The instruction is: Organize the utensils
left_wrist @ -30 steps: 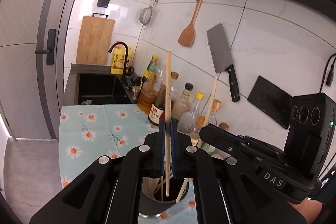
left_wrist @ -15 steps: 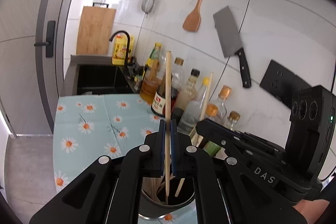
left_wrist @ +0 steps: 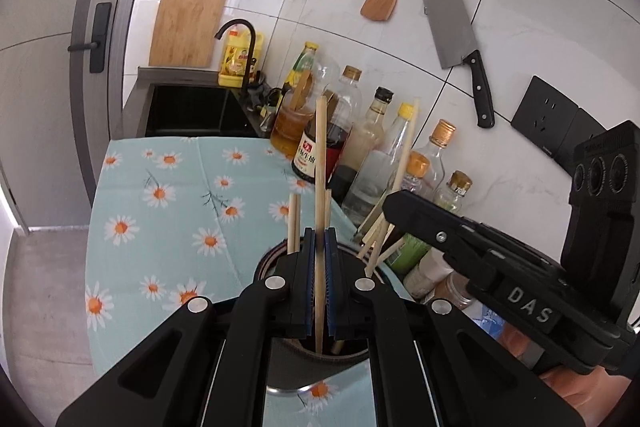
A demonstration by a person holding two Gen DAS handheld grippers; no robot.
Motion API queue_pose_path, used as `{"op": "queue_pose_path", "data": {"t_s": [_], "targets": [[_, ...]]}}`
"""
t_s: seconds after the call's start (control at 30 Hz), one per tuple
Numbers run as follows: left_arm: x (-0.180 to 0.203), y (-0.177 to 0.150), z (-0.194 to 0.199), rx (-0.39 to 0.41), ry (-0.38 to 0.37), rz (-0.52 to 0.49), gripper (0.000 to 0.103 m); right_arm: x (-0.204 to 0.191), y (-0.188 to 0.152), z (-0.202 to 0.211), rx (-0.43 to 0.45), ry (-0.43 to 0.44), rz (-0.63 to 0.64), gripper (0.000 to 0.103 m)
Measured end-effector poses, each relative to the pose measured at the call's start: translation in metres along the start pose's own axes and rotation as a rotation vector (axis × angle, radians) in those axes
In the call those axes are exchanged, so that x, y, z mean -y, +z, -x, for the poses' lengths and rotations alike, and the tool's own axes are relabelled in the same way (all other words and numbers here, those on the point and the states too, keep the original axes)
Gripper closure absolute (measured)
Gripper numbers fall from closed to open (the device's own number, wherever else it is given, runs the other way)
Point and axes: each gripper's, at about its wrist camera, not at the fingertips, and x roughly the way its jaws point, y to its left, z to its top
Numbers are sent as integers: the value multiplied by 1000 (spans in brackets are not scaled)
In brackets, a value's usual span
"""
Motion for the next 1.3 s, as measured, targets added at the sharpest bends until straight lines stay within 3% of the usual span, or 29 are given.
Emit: {"op": "queue_pose_path", "data": {"t_s": [0.03, 0.6, 0.7, 0.97, 1.3], "targets": [[0, -1, 1, -4, -5, 3, 99, -1, 0, 2, 2, -1, 2, 82], [28, -13, 65, 37, 6, -14, 98, -28, -3, 80, 47, 4, 12, 74], [38, -21, 79, 41, 25, -31, 82, -32, -8, 100, 49, 17, 20, 74], [71, -45, 115, 51, 106, -79, 79, -29, -27, 144, 48, 95, 6, 62], [110, -88, 147, 22, 192, -75, 46, 0, -53, 191, 5, 119, -2, 43]]}}
